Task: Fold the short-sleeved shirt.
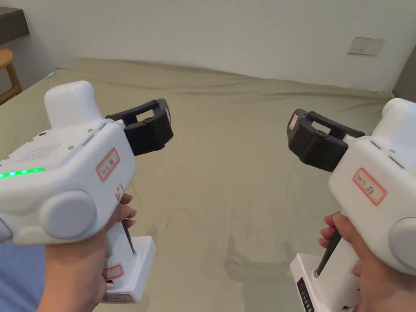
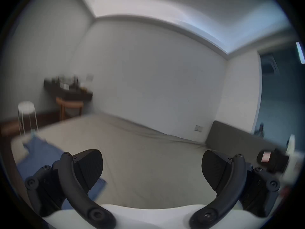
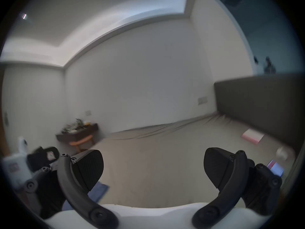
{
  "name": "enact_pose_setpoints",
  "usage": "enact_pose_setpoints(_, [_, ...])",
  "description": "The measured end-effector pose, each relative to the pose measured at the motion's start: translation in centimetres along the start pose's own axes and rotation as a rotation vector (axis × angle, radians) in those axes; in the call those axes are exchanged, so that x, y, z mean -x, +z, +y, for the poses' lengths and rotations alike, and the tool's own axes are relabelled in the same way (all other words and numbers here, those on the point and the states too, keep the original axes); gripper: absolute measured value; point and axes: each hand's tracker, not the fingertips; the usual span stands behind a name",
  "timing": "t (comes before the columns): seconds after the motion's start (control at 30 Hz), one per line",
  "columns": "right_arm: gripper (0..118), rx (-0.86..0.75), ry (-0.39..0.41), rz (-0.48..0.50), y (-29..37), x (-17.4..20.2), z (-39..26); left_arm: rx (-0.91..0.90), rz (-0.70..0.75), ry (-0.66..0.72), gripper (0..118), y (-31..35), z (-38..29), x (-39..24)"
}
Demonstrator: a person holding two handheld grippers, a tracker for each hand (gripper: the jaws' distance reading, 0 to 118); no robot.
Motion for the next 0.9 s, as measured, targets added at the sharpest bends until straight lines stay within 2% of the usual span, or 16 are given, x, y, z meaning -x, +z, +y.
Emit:
enact_pose_setpoints(0.03, [118,-0.005,0.088,-0.022,0.0,0.5,0.0,-0.021,0.012,-0.128,117,0.2,-0.3,-0.8])
enact_pose_setpoints(0.1, [118,-0.003,0.222,-0.019,0.8,3.4,-0.1,-0.039,0.028,-0.288,117,0.6,-0.7,-2.0])
enact_pose_setpoints(0.17, [118,-0.015,0.286,-0.013,1.3,4.7,-0.6,-0.062,0.044,-0.337,117,0.8,-1.3,-2.8])
enact_pose_setpoints(0.2, [118,-0.022,0.300,-0.008,0.2,2.7,-0.8,-0.077,0.043,-0.355,117,0.9,-1.5,-3.1])
enact_pose_setpoints(0.37, [118,-0.073,0.269,0.058,0.7,1.8,-1.2,-0.079,0.051,-0.411,117,0.1,-1.6,-4.2])
enact_pose_setpoints(0.63, [116,-0.045,0.278,0.016,0.5,1.7,-1.1,-0.086,0.035,-0.384,115,0.3,-1.4,-4.4])
enact_pose_setpoints(0.77, [92,-0.036,0.238,0.050,0.9,1.5,-1.2,-0.075,0.026,-0.383,88,0.5,-1.7,-4.9])
enact_pose_setpoints(0.8, [56,-0.035,0.237,0.048,0.8,1.5,-1.2,-0.063,0.025,-0.389,62,0.4,-1.8,-5.0])
enact_pose_setpoints(0.83, [6,-0.033,0.243,0.030,0.6,1.5,-1.3,-0.038,0.024,-0.402,19,0.1,-1.9,-5.0])
enact_pose_setpoints(0.87, [0,-0.038,0.247,0.021,0.6,1.6,-1.6,-0.039,0.025,-0.401,4,0.1,-2.0,-5.0])
enact_pose_setpoints(0.9, [0,-0.031,0.253,0.026,0.5,1.4,-1.6,-0.035,0.023,-0.400,4,0.3,-2.0,-5.3])
